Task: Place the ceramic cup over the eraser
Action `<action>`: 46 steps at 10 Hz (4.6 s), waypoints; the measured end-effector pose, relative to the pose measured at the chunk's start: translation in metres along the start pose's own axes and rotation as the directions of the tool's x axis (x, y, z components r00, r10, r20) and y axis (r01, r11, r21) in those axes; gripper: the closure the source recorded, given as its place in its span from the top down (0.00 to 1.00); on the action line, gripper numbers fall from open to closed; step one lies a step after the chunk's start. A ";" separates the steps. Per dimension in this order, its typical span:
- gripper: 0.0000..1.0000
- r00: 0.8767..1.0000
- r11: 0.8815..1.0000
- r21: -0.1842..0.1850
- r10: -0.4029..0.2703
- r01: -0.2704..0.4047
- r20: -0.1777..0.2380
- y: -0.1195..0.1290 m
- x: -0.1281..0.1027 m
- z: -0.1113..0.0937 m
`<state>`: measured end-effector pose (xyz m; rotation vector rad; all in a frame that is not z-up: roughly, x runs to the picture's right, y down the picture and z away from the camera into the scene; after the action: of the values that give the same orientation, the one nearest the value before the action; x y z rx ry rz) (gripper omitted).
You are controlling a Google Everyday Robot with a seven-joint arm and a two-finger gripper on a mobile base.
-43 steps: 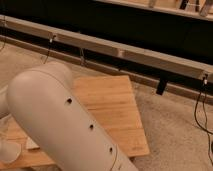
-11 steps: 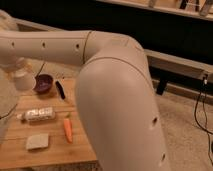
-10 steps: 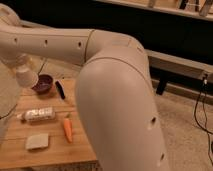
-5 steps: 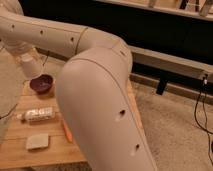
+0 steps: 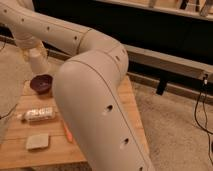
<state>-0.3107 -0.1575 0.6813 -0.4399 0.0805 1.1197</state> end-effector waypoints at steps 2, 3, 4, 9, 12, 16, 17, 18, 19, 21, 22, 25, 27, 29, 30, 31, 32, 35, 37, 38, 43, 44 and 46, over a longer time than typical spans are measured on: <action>0.00 0.999 0.999 0.001 0.034 -0.034 -0.028 -0.030 0.009 0.023; 0.00 0.998 0.999 0.001 0.042 -0.042 -0.039 -0.037 0.013 0.031; 0.00 0.997 0.999 0.008 0.049 -0.049 -0.054 -0.047 0.016 0.045; 0.00 0.992 0.999 0.032 0.044 -0.040 -0.115 -0.045 0.018 0.073; 0.00 0.989 0.998 0.055 0.044 -0.036 -0.142 -0.045 0.016 0.082; 0.00 0.984 0.998 0.047 0.046 -0.038 -0.175 -0.044 0.021 0.100; 0.00 0.982 0.999 0.036 0.041 -0.035 -0.183 -0.043 0.023 0.105; 0.00 0.982 0.999 0.031 0.038 -0.032 -0.188 -0.042 0.024 0.109; 0.00 0.980 0.999 0.028 0.033 -0.028 -0.195 -0.042 0.026 0.113; 0.00 0.979 0.999 0.035 0.026 -0.019 -0.204 -0.044 0.027 0.121; 0.00 0.978 0.999 0.041 0.025 -0.017 -0.206 -0.046 0.027 0.123; 0.00 0.976 0.999 0.043 0.030 -0.022 -0.214 -0.049 0.028 0.131; 0.00 0.975 0.999 0.040 0.034 -0.026 -0.222 -0.051 0.029 0.137; 0.00 0.972 0.999 0.049 0.035 -0.024 -0.232 -0.054 0.030 0.145; 0.00 0.972 0.998 0.053 0.033 -0.021 -0.234 -0.054 0.030 0.148; 0.00 0.971 0.998 0.054 0.032 -0.019 -0.237 -0.054 0.030 0.152; 0.00 0.970 0.998 0.054 0.030 -0.017 -0.240 -0.053 0.030 0.157; 0.00 0.966 0.999 0.033 0.018 -0.010 -0.258 -0.046 0.035 0.179; 0.00 0.962 1.000 0.015 0.007 -0.003 -0.273 -0.039 0.041 0.199; 0.00 0.961 1.000 0.013 0.004 0.000 -0.277 -0.038 0.042 0.204; 0.00 0.954 1.000 0.022 0.000 0.007 -0.301 -0.035 0.052 0.235; 0.02 0.952 1.000 0.028 0.007 0.001 -0.305 -0.036 0.053 0.239; 0.20 0.950 0.999 0.033 0.013 -0.003 -0.311 -0.038 0.055 0.242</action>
<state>-0.2905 -0.0327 0.8980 -0.5850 0.3773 1.0481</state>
